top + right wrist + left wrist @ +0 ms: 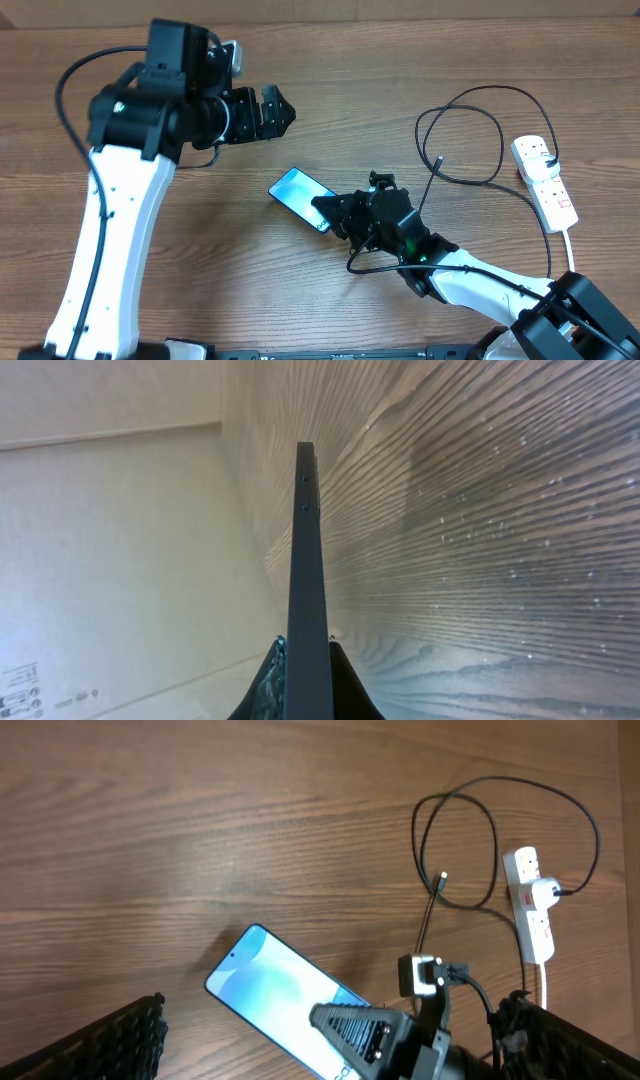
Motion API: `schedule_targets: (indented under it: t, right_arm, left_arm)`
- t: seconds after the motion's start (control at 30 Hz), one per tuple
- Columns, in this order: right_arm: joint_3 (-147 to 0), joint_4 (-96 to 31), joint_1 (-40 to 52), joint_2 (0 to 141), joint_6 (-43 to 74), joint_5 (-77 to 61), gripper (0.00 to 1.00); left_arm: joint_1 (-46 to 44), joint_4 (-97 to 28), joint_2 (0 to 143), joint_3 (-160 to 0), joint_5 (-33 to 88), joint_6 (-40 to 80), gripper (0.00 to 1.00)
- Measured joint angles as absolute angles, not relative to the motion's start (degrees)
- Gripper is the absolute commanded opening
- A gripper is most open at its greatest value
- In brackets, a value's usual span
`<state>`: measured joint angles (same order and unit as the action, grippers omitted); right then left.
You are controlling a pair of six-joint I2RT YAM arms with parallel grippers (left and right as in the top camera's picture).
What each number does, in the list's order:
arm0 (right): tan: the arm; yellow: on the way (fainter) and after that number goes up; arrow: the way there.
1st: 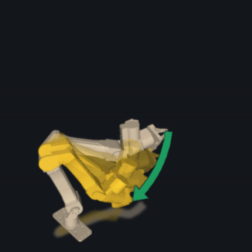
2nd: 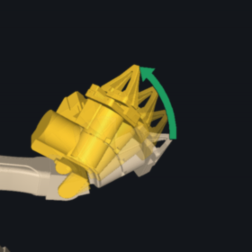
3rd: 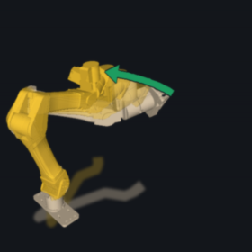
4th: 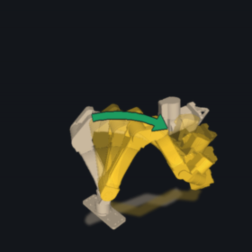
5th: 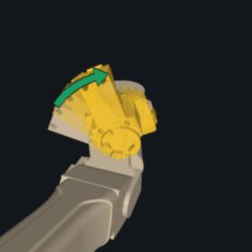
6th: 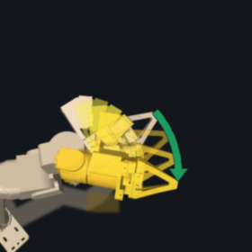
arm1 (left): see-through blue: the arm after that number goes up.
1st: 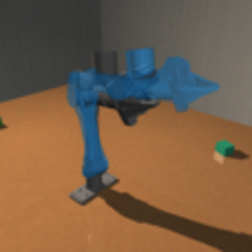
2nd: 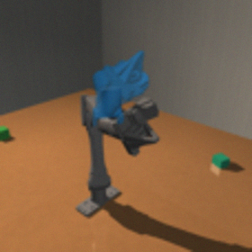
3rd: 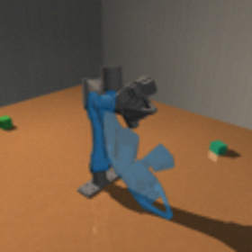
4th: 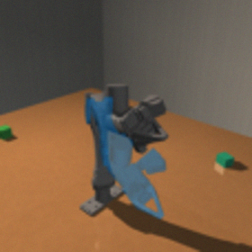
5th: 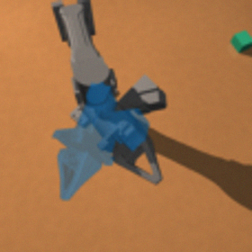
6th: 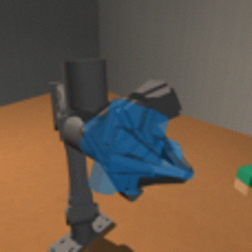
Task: Plug charger to phone and switch on socket
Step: 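Release the phone from the left gripper and pull it back, then move the left gripper to the phone's bottom end and grasp it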
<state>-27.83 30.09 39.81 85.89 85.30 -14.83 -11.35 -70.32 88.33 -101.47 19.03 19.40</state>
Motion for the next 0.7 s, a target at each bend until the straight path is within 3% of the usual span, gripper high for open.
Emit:
schedule_targets:
  t: [0.43,0.7]
  right_arm:
    - [-27.83,29.95,39.81,85.89,85.49,-15.27,0.04]
    - [-27.83,29.28,39.81,85.89,85.52,-16.32,0.04]
  left_arm:
    - [-10.31,-76.18,79.53,-101.6,10.85,18.02,1.0]
    - [-1.32,-76.16,79.5,-94.94,14.87,17.45,1.0]
